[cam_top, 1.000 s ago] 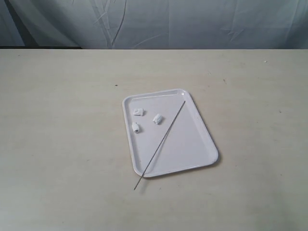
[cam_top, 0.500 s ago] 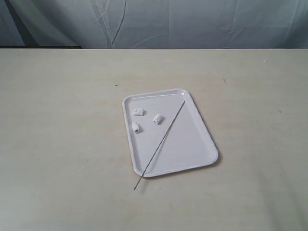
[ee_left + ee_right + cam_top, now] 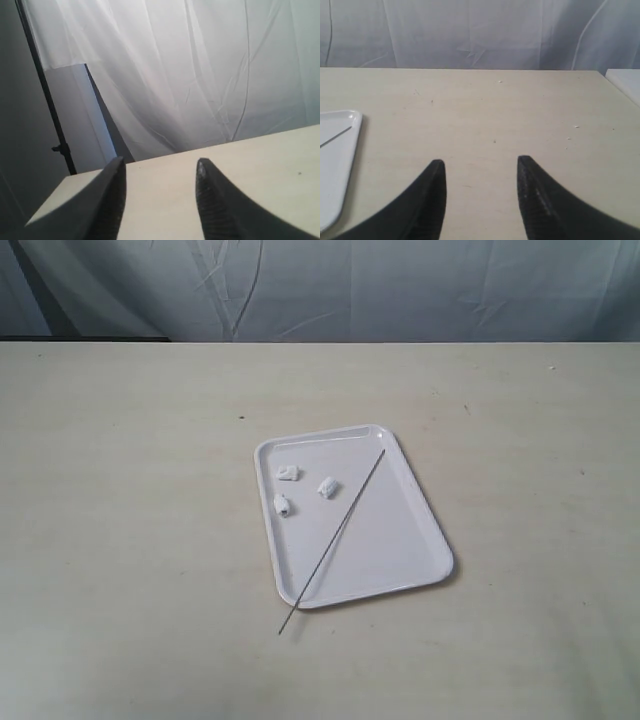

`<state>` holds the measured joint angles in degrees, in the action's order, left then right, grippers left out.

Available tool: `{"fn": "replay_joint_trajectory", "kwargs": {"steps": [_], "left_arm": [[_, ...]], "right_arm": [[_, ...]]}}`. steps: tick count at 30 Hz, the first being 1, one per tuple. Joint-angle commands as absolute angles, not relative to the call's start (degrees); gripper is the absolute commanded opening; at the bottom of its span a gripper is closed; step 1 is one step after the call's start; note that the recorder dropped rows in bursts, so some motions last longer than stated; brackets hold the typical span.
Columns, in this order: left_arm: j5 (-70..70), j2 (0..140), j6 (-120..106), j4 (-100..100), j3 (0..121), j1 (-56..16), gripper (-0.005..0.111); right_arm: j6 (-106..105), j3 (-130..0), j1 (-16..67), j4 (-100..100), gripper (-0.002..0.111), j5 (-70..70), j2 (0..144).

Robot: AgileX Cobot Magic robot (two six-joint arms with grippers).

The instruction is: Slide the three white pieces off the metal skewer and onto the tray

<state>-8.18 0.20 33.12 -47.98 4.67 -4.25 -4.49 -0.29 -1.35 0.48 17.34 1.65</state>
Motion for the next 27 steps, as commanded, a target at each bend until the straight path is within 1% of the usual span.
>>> {"fn": "replay_joint_trajectory", "kwargs": {"steps": [1,4,8,11,16,17,19,23,24,27], "left_arm": [[-6.42,0.00,28.41,-41.41,0.44,-2.34,0.043],[-6.42,0.00,15.32,-27.85,0.00,-2.23,0.043],[-10.38,0.00,-4.32,-7.36,0.00,-2.23,0.043],[-14.42,0.00,-7.32,-2.51,0.00,-2.23,0.042],[-14.50,0.00,-5.25,-2.03,0.00,-0.60,0.040],[-14.37,0.00,-4.56,-1.95,0.00,-0.36,0.037],[-14.37,0.00,-4.12,-0.85,0.00,0.24,0.028],[-14.37,0.00,0.00,-0.85,0.00,2.60,0.003],[-14.37,0.00,0.51,-0.85,0.00,3.15,0.000],[-14.37,0.00,1.47,-0.73,0.00,3.56,0.000]], "right_arm": [[-4.02,0.00,-1.52,-1.30,0.043,17.15,1.32],[-4.02,0.00,-1.52,-1.45,0.043,17.15,1.32],[-4.02,0.00,-1.11,-1.04,0.043,17.15,1.32],[-4.02,0.00,1.11,-0.81,0.043,17.15,1.32],[-4.02,0.00,4.63,-0.92,0.043,17.15,0.00],[-4.02,0.00,4.62,-0.92,0.043,17.15,0.00],[-4.02,0.00,4.46,-1.01,0.043,17.87,0.00],[-4.02,0.00,3.77,-1.01,0.043,17.98,0.00],[-4.02,0.00,3.56,-1.01,0.043,17.98,0.00],[-4.02,0.00,3.33,-1.01,0.043,18.26,0.00]]}}
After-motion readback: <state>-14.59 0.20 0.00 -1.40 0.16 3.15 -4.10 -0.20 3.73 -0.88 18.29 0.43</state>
